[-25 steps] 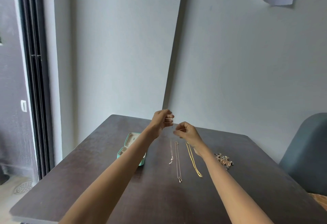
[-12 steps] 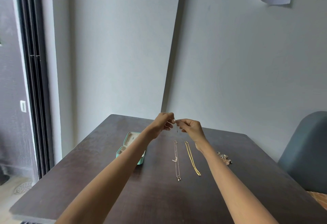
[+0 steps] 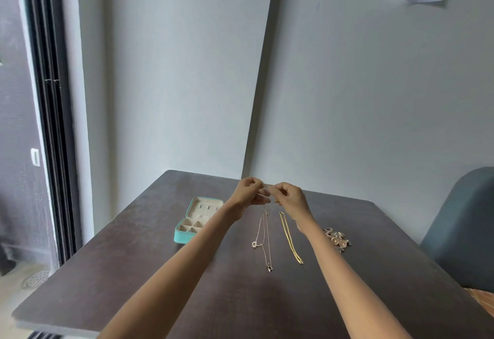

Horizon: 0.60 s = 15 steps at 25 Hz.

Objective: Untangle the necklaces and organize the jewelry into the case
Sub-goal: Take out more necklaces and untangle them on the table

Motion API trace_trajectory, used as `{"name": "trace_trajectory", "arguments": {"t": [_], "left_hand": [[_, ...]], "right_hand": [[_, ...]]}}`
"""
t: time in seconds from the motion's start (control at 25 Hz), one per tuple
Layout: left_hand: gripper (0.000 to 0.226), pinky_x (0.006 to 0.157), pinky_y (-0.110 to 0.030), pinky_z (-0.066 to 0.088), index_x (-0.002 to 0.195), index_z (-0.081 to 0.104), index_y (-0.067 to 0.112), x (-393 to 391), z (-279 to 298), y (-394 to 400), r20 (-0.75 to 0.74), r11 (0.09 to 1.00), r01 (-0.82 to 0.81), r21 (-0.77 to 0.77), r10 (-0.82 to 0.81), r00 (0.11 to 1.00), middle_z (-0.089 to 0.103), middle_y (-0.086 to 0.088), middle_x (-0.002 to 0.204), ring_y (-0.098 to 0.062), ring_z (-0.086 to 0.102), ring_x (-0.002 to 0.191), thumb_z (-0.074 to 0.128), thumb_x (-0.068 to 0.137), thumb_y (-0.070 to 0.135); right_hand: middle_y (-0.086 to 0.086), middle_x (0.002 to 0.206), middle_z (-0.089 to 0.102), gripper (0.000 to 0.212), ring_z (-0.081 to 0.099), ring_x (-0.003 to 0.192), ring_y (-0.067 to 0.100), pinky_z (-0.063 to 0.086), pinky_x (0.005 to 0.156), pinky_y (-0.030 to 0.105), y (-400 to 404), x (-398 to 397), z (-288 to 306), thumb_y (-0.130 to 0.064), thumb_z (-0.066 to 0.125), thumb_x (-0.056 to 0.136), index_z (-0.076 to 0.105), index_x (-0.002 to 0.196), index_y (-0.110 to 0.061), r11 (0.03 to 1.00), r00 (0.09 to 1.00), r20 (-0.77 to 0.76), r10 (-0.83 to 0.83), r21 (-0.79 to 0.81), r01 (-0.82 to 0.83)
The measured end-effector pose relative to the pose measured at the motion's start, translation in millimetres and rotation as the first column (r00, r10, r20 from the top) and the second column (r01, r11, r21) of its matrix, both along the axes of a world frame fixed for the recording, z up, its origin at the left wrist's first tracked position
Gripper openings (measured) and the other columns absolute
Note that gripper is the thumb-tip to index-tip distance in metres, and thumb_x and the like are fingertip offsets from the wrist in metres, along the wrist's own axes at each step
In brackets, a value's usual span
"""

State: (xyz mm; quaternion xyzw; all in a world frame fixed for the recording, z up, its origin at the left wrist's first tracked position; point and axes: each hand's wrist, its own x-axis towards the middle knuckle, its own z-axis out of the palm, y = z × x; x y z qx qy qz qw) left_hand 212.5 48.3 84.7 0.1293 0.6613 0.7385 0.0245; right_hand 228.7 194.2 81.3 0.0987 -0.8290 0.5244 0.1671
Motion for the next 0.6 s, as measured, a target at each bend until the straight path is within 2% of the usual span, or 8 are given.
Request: {"name": "trace_trajectory", "arguments": {"t": [0.12, 0.2, 0.32, 0.4, 0.6], "left_hand": [[0.016, 0.061, -0.029, 0.052, 0.08, 0.043, 0.01, 1.3, -0.1, 3.8, 0.016, 0.999, 0.011, 0.044, -0.012, 1.0, 0.05, -0.006, 0.064, -0.015, 0.053, 0.05, 0.041, 0.096, 0.005], [0.017, 0.053, -0.024, 0.045, 0.08, 0.043, 0.012, 2.5, 2.2, 6.1, 0.013, 0.999, -0.011, 0.045, 0.01, 1.0, 0.045, -0.005, 0.063, -0.013, 0.043, 0.049, 0.042, 0.095, 0.006], [0.017, 0.045, -0.02, 0.028, 0.079, 0.043, 0.015, 3.6, 6.1, 5.0, 0.028, 0.997, -0.023, 0.07, 0.021, 0.999, 0.04, -0.001, 0.061, -0.008, 0.032, 0.043, 0.044, 0.094, 0.007], [0.016, 0.042, -0.018, 0.023, 0.079, 0.043, 0.017, 3.1, 8.5, 1.4, 0.051, 0.997, -0.024, 0.071, 0.021, 0.998, 0.04, 0.002, 0.063, -0.005, 0.029, 0.04, 0.047, 0.094, 0.011], [0.017, 0.043, -0.017, 0.024, 0.08, 0.054, 0.013, 0.8, 7.6, -8.7, -0.029, 0.986, 0.002, -0.17, -0.007, 1.0, 0.048, 0.001, 0.069, -0.007, 0.03, 0.045, 0.054, 0.094, 0.023]], "right_hand": [[-0.002, 0.073, 0.058, 0.019, 0.056, 0.068, 0.009, 0.045, 0.068, 0.025, -3.6, 5.2, 2.7, -0.028, 0.051, 0.096, 0.058, 0.085, -0.013, 0.999, 0.998, 0.058, 0.029, -0.023, -0.028], [-0.001, 0.076, 0.056, 0.02, 0.056, 0.07, 0.009, 0.045, 0.067, 0.024, -7.0, 6.6, 4.0, -0.025, 0.047, 0.098, 0.056, 0.084, -0.013, 0.994, 0.991, 0.111, 0.076, -0.088, -0.066], [0.001, 0.077, 0.053, 0.023, 0.056, 0.072, 0.012, 0.045, 0.066, 0.024, -10.9, 8.5, 7.8, -0.022, 0.045, 0.098, 0.053, 0.079, -0.014, 0.945, 0.977, 0.142, 0.157, -0.309, -0.107], [0.001, 0.076, 0.052, 0.022, 0.056, 0.072, 0.014, 0.045, 0.065, 0.025, -11.4, 9.9, 12.0, -0.019, 0.044, 0.098, 0.052, 0.077, -0.013, 0.883, 0.971, 0.144, 0.189, -0.458, -0.104], [0.004, 0.071, 0.054, 0.022, 0.054, 0.067, 0.017, 0.048, 0.063, 0.026, -11.4, 12.1, 16.8, -0.014, 0.041, 0.097, 0.049, 0.077, -0.011, 0.777, 0.967, 0.147, 0.208, -0.625, -0.073]]}}
